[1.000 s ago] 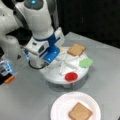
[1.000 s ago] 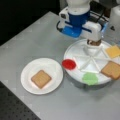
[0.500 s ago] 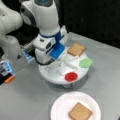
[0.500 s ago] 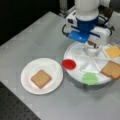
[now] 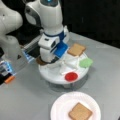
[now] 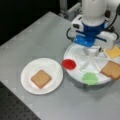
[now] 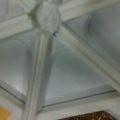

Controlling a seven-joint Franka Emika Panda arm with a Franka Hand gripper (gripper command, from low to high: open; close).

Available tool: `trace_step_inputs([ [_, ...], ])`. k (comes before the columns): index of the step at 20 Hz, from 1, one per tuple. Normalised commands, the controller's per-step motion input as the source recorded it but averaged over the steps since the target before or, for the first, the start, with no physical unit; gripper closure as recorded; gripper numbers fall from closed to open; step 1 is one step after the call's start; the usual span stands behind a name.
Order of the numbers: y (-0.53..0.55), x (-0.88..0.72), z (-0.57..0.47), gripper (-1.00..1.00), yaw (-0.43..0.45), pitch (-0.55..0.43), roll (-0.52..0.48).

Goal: Ingredient selection for cheeseburger or sandwich

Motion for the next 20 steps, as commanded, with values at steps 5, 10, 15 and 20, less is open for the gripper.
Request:
trace_step_inputs([
  [5,0.13,0.01,-0.17,-1.00,0.035,-0.149,0.092],
  [10,0.19,0.03,-0.14,-1.00,-0.005,-0.090,0.139],
  [15,0.16,0.02,-0.04,-1.00,-0.070,-0.039,0.195],
  [20,0.09,0.06,-0.02,-1.00,-0.047,-0.043,0.158],
])
